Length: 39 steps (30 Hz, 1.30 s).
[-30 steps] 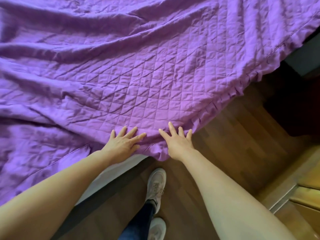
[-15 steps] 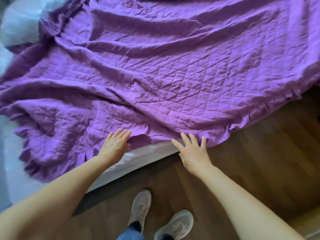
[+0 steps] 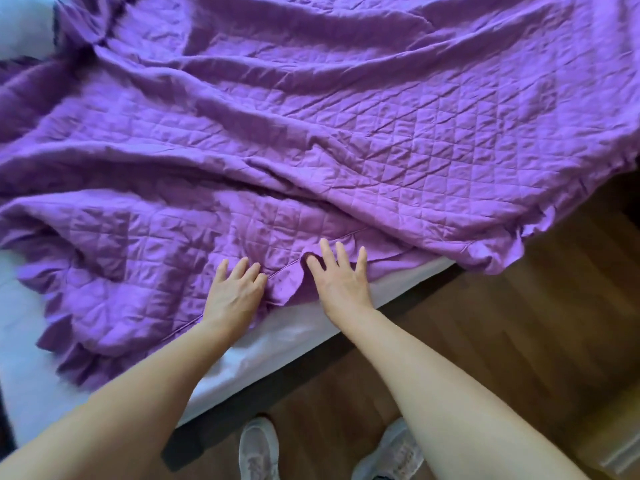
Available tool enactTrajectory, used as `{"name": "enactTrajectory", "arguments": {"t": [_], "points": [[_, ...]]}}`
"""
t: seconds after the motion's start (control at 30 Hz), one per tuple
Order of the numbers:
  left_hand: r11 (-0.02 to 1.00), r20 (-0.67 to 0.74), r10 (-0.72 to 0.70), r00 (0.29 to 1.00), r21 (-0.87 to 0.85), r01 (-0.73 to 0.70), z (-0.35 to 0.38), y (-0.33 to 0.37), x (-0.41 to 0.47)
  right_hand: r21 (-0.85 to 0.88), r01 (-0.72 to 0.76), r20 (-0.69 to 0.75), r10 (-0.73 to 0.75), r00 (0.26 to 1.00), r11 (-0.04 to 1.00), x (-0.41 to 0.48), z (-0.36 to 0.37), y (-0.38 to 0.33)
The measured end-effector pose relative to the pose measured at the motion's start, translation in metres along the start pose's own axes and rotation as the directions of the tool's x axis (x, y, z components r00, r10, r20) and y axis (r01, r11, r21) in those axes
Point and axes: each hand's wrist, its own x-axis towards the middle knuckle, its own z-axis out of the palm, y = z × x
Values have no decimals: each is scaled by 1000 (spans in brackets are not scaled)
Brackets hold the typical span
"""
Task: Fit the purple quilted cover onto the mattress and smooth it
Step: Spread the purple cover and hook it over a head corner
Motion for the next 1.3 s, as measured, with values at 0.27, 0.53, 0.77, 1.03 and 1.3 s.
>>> {"name": "enactTrajectory", "arguments": {"t": [0.27, 0.53, 0.77, 1.03, 1.3], "points": [[921, -246, 346, 905, -94, -378, 18, -54, -12, 109, -108, -286, 135, 949, 988, 2, 12, -48], [812, -121, 542, 832, -179, -555, 52, -69, -102, 102, 185, -383, -133, 914, 977, -90, 54, -93], [860, -221, 418, 881, -217, -462, 37, -82, -73, 319, 53, -281, 41, 959, 946, -56, 38, -110], [873, 188, 487, 853, -126, -471, 59, -128, -85, -44, -43, 245, 53, 968, 998, -41, 44, -148], [837, -89, 475, 875, -262, -481, 55, -133, -115, 51, 43, -58, -40, 997, 998, -60, 52, -172]]}}
